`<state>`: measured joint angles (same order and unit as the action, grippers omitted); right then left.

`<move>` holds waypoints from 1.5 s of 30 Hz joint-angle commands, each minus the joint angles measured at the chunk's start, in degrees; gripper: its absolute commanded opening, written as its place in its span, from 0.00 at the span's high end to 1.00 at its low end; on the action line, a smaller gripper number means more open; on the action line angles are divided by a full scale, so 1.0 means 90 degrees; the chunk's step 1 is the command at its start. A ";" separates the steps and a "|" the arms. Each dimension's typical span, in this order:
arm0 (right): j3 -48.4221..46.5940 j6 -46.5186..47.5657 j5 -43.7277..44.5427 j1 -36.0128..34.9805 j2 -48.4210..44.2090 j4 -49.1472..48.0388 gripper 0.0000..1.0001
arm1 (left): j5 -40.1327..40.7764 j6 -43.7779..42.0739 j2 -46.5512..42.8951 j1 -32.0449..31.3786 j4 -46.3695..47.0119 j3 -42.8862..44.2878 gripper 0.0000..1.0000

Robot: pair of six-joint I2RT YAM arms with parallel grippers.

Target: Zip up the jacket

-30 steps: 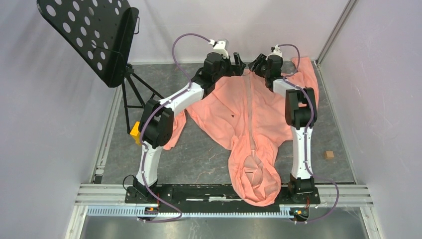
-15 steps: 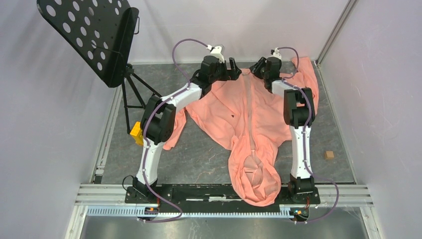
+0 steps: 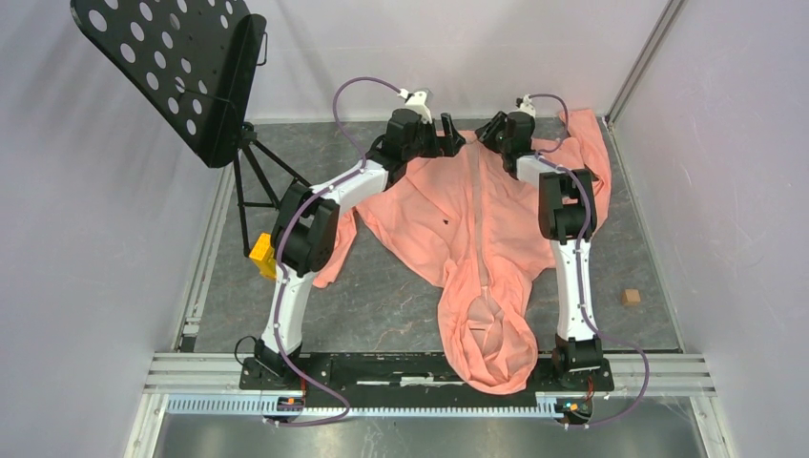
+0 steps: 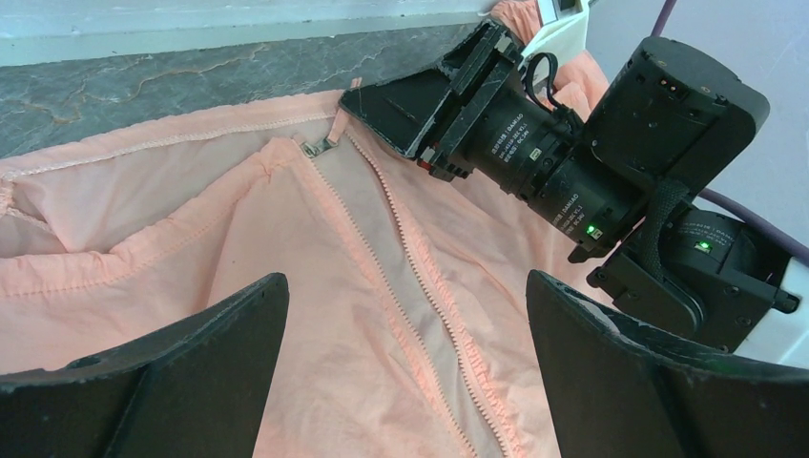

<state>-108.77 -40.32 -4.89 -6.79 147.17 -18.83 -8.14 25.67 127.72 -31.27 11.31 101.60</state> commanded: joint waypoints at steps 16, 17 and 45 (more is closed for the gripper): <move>-0.1029 0.0113 0.0204 -0.0098 0.0502 -0.0429 0.89 | -0.0059 0.0005 0.0207 0.0051 -0.0111 0.0354 0.00; -0.1079 0.0115 0.0145 -0.0103 0.0485 -0.0424 0.92 | -0.0080 -0.0005 0.0235 0.0069 -0.0149 0.0410 0.00; 0.0629 -0.0450 -0.1033 -0.0288 -0.1585 -0.1005 1.00 | -0.2276 -0.1116 0.2237 0.0871 -0.1008 0.3301 0.00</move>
<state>-104.36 -43.31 -13.26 -9.04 137.86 -26.04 -26.52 18.87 146.67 -23.16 -2.09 127.52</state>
